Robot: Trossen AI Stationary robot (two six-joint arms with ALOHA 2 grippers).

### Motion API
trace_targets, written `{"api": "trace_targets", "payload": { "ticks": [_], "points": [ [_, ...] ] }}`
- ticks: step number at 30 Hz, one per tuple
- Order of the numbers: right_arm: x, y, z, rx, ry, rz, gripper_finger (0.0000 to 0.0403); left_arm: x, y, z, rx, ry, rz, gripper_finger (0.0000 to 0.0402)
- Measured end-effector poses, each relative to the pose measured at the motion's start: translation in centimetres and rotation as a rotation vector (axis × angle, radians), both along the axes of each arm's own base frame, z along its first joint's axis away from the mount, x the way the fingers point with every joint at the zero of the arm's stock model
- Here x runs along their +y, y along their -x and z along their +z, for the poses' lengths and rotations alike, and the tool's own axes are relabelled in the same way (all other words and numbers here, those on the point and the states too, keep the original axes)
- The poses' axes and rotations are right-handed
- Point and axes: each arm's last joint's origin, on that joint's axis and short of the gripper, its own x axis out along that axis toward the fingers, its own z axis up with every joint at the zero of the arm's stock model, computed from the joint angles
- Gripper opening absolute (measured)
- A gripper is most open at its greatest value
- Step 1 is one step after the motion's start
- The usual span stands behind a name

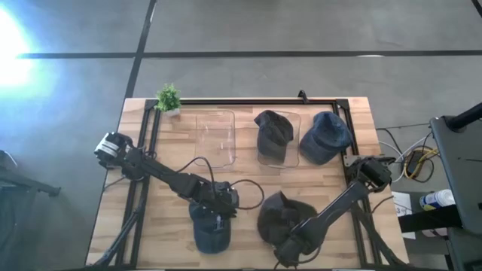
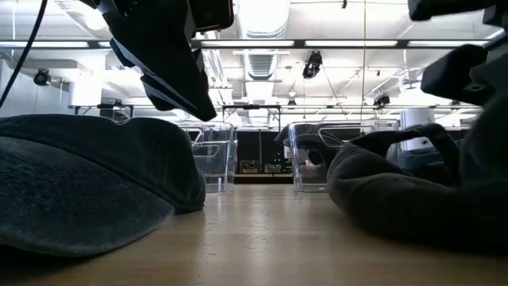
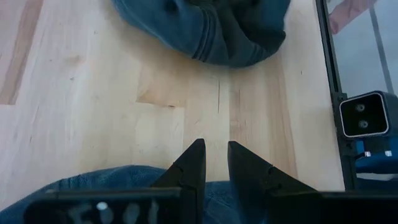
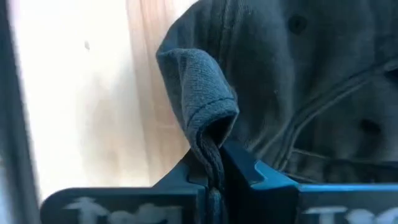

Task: Pick & Place hat
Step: Put the gray cap into the right transparent bin

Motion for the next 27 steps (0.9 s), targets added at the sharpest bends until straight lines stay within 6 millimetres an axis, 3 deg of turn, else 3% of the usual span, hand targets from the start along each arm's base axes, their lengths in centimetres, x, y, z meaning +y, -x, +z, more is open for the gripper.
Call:
{"api": "trace_targets", "payload": {
  "ticks": [3, 7, 12, 19, 24, 27],
  "points": [
    [-0.1, 0.1, 1.7, -0.05, -0.051, -0.064, 0.0014, 0.0, -0.1, 0.2, 0.001, 0.019, 0.021, 0.0062],
    [-1.1, 1.0, 5.8, -0.185, -0.126, -0.211, 0.0013, -0.3, -0.2, 0.6, 0.002, 0.058, 0.053, 0.0062],
    [-3.7, 3.8, 10.9, -0.442, -0.262, -0.447, 0.0012, -0.5, -0.1, 2.1, -0.031, 0.099, 0.066, 0.0062],
    [-8.8, 8.0, 14.3, -0.94, -0.425, -0.791, 0.0011, 0.5, 1.5, 6.7, -0.193, 0.089, 0.152, 0.0062],
    [-13.7, 8.7, 16.2, -1.247, -0.385, -0.959, 0.0011, 1.7, 3.2, 9.7, -0.319, 0.046, 0.229, 0.0062],
    [-17.2, 9.1, 17.1, -1.398, -0.357, -1.037, 0.0011, 2.3, 4.1, 10.4, -0.351, 0.007, 0.269, 0.0062]
  ]
}}
